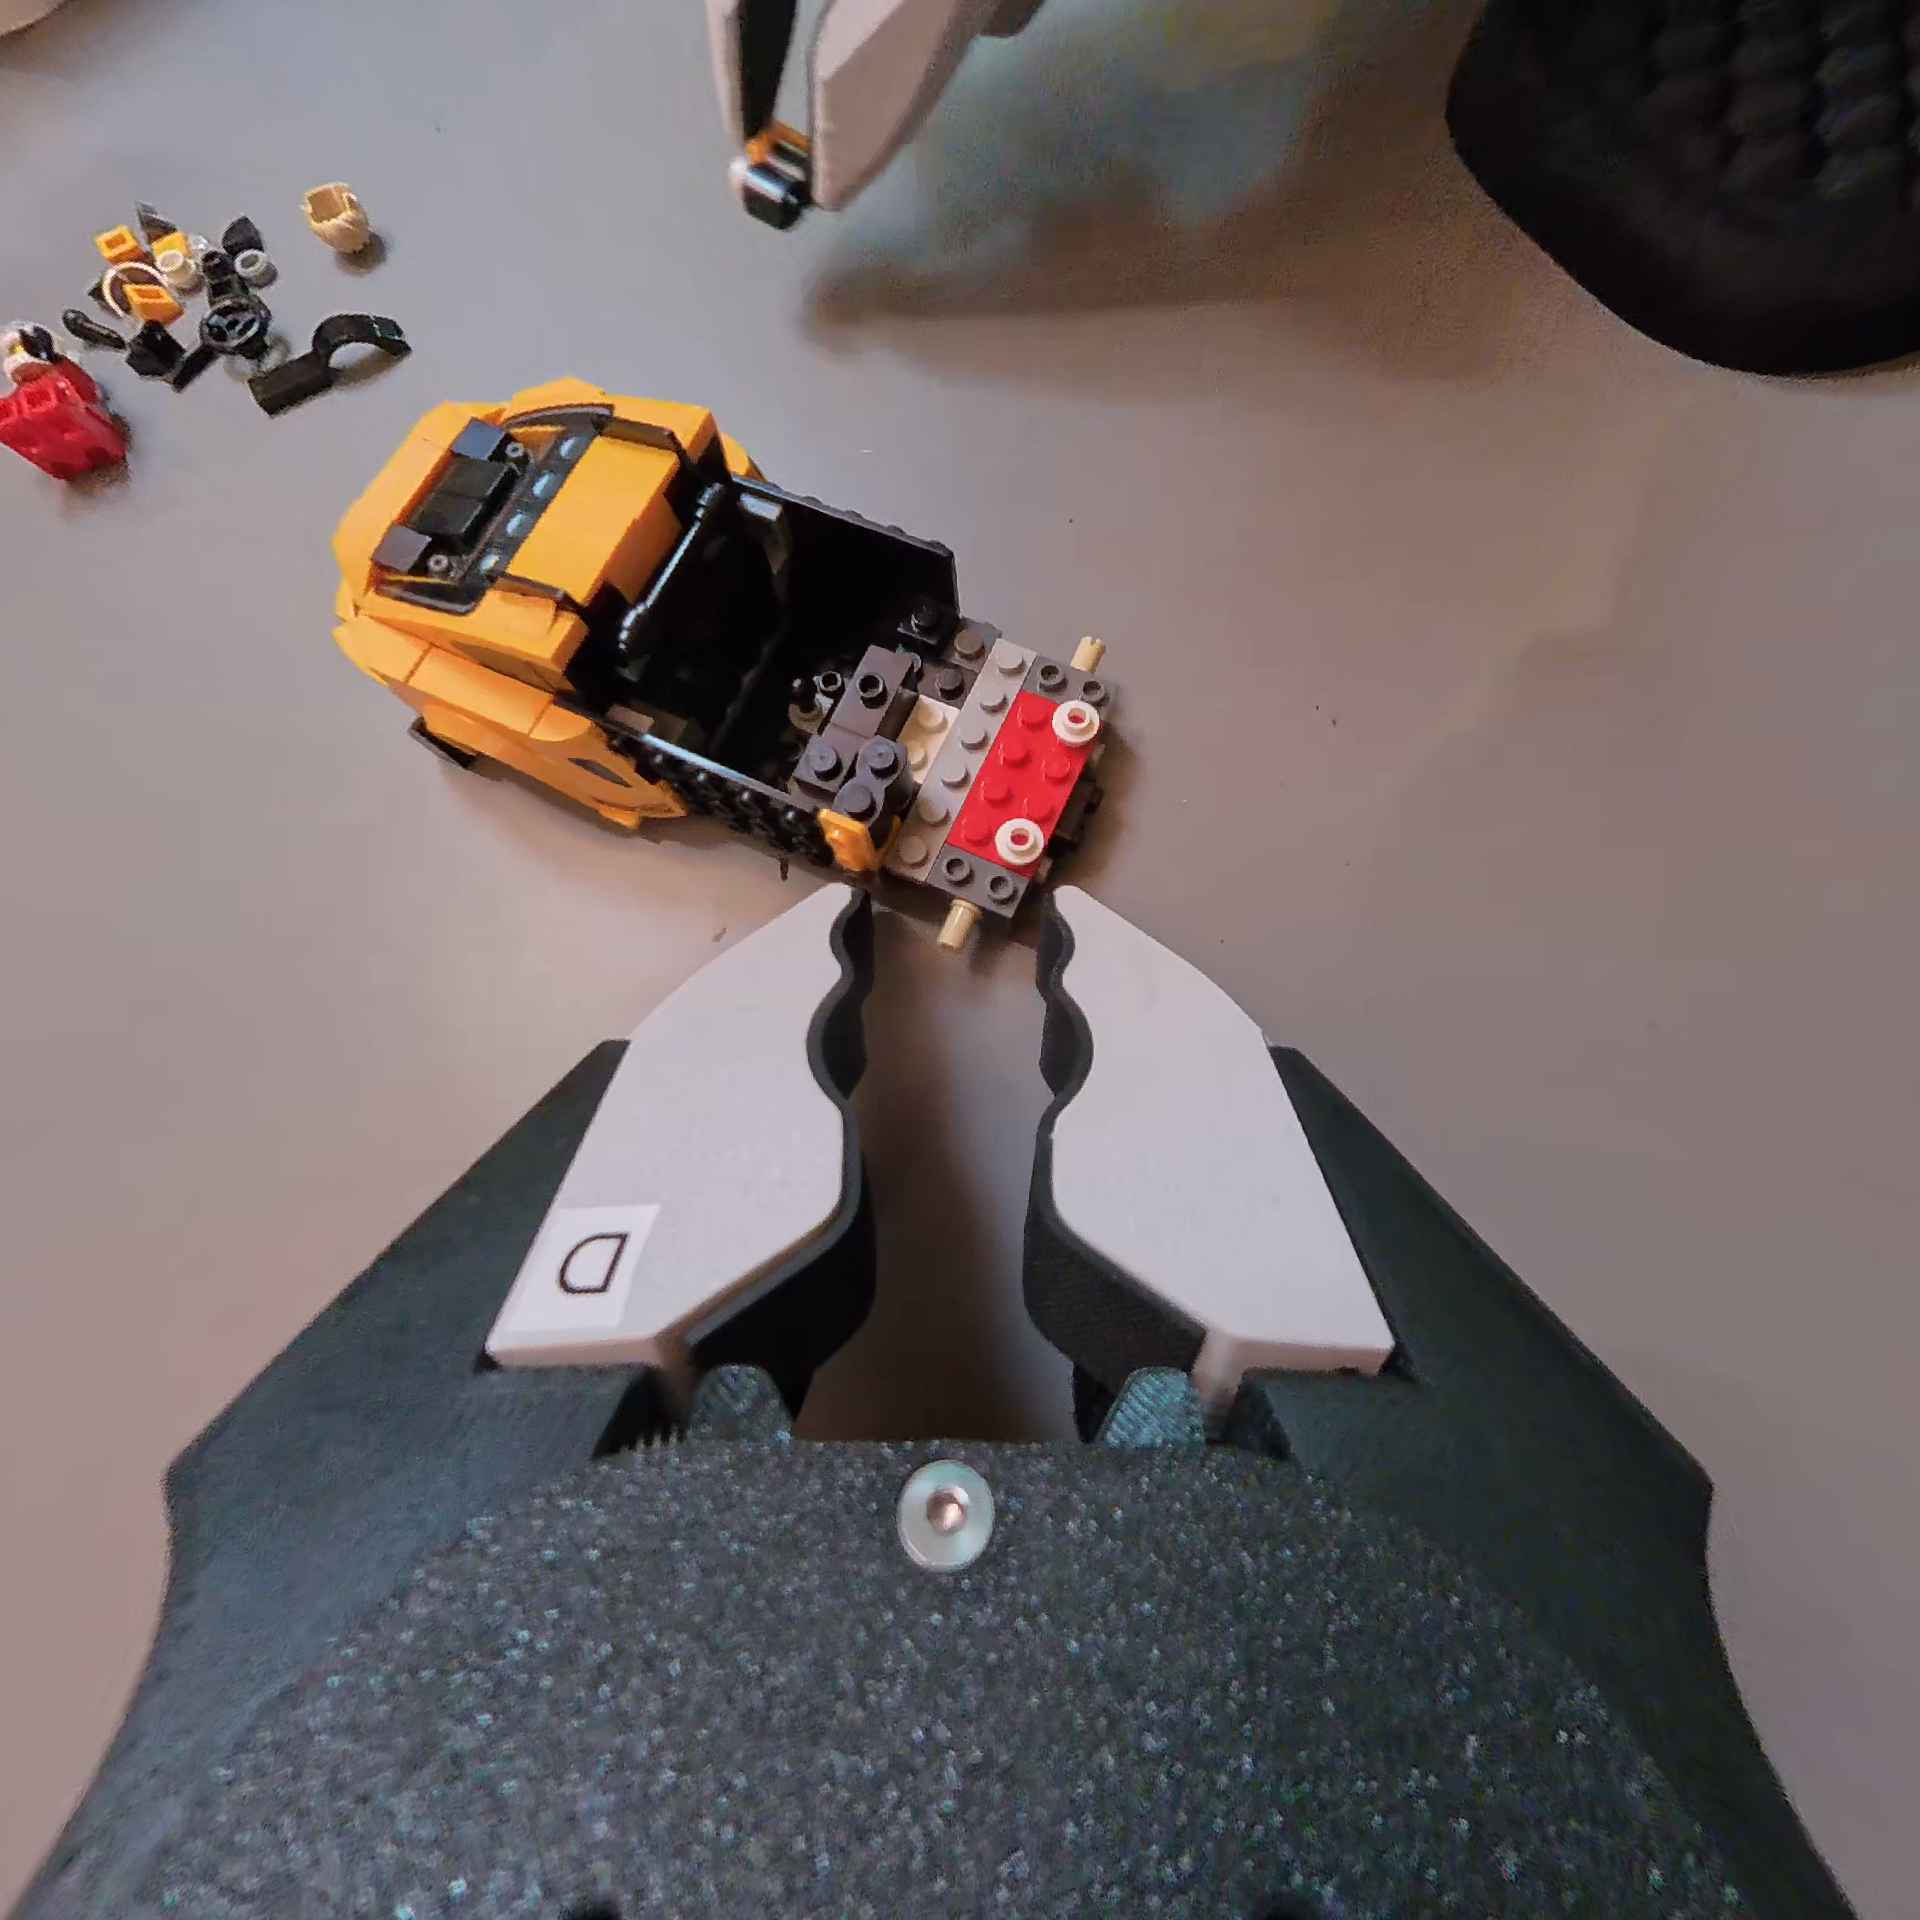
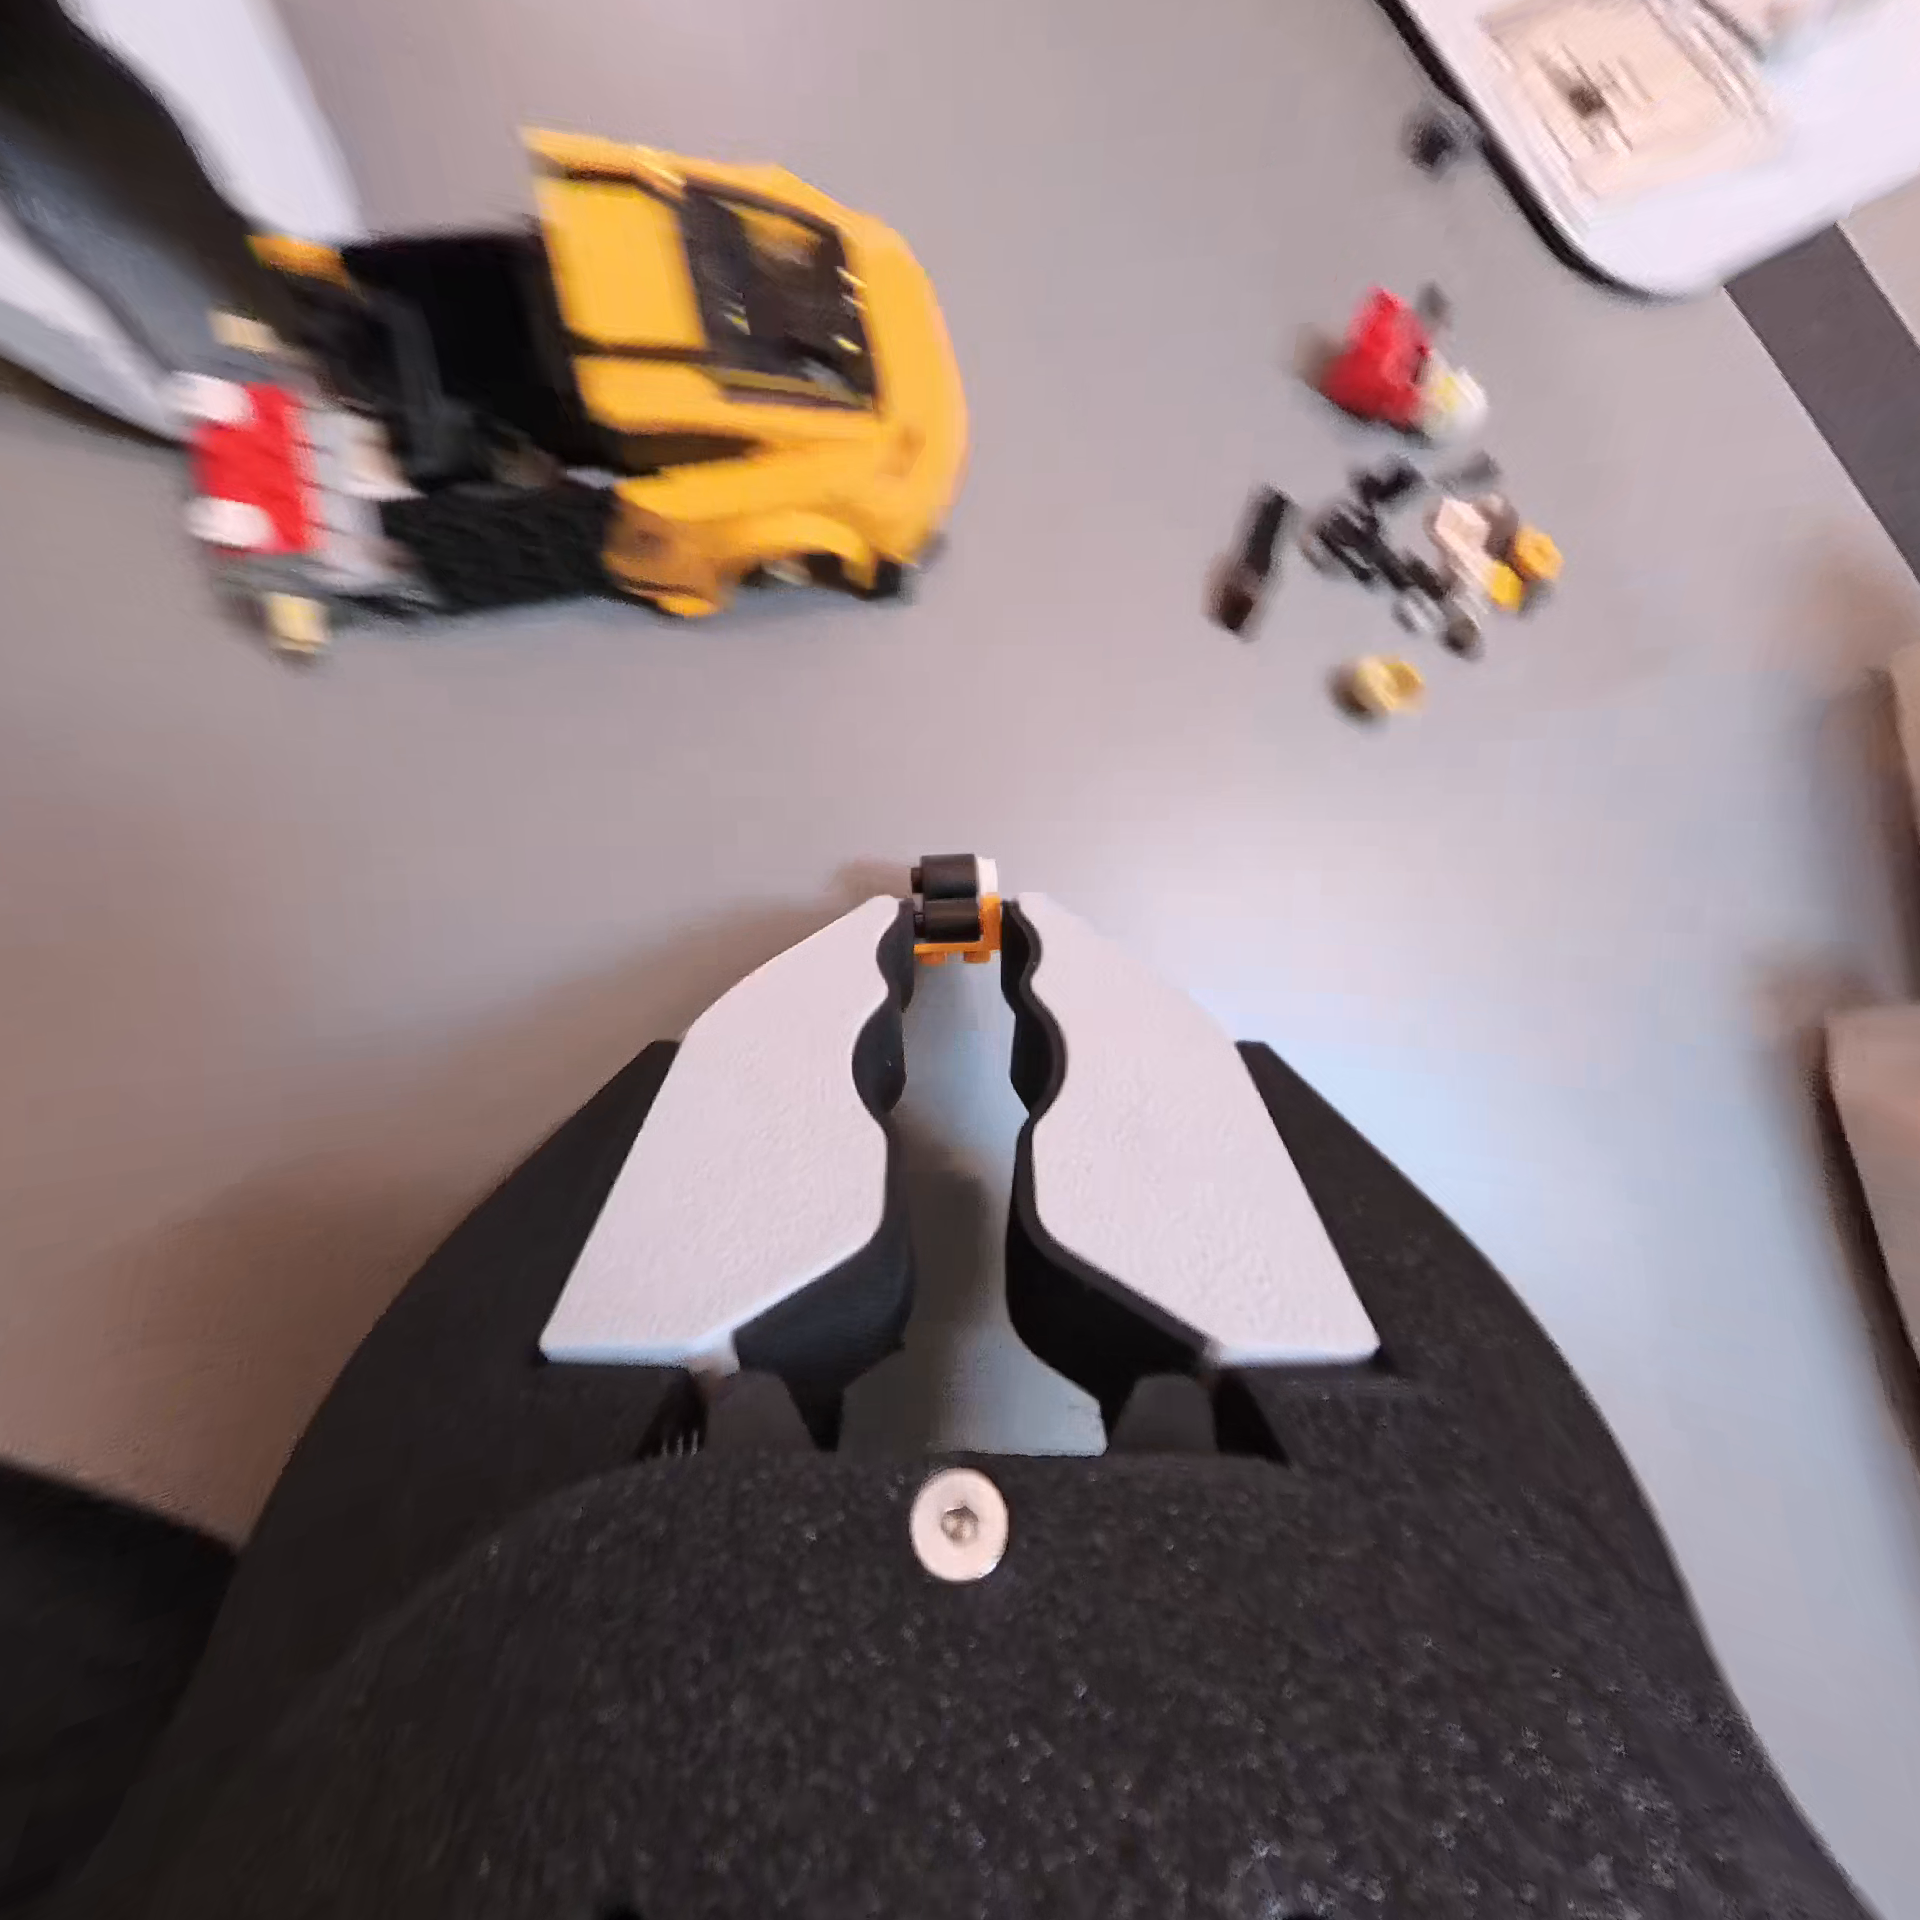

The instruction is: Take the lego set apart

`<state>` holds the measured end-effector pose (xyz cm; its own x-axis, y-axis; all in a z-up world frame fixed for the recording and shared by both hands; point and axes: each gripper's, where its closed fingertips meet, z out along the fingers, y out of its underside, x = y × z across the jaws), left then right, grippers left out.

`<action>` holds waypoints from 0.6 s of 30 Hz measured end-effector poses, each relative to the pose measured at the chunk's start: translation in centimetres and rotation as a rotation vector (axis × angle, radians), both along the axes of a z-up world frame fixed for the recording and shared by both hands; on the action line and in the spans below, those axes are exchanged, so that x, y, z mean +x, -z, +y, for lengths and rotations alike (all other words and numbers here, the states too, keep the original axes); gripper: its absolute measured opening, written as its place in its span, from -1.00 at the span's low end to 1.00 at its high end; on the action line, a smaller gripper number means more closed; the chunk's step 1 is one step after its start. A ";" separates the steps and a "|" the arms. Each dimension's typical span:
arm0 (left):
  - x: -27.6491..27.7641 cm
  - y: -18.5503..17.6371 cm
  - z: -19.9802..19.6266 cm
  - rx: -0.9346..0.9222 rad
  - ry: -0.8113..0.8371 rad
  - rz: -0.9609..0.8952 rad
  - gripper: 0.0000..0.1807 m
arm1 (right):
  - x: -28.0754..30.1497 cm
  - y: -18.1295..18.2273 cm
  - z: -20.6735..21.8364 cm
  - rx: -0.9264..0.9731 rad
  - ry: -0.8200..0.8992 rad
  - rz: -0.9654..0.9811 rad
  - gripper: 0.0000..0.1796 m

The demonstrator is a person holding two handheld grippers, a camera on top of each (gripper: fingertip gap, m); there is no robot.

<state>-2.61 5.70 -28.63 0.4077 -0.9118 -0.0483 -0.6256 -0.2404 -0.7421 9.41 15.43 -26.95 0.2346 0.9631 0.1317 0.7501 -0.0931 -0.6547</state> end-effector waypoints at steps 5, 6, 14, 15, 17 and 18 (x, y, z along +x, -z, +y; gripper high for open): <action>0.0 0.0 0.2 0.005 -0.009 0.000 -0.67 | -4.0 -1.2 -5.5 0.026 -0.244 0.017 -0.83; 0.1 0.0 0.2 0.008 -0.009 0.002 -0.67 | -4.4 -0.9 -6.3 0.017 -0.270 0.002 -0.83; 0.5 -0.1 0.7 0.054 -0.017 0.031 -0.67 | -4.5 1.6 -6.1 0.009 -0.231 -0.110 -0.77; 0.6 -0.1 0.7 0.065 -0.017 0.037 -0.67 | -4.4 1.4 -5.9 0.003 -0.220 -0.103 -0.75; 0.7 -0.1 0.9 0.077 -0.018 0.043 -0.68 | -4.3 0.8 -5.5 0.024 -0.200 -0.087 -0.71; 0.8 -0.1 1.0 0.079 -0.023 0.043 -0.68 | -4.4 0.3 -5.1 0.041 -0.186 -0.071 -0.71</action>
<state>-1.83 6.75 -28.50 0.4247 -0.8947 -0.1382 -0.6526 -0.1967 -0.7317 5.01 10.28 -27.28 0.0418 0.9825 0.1816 0.7961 0.0770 -0.6002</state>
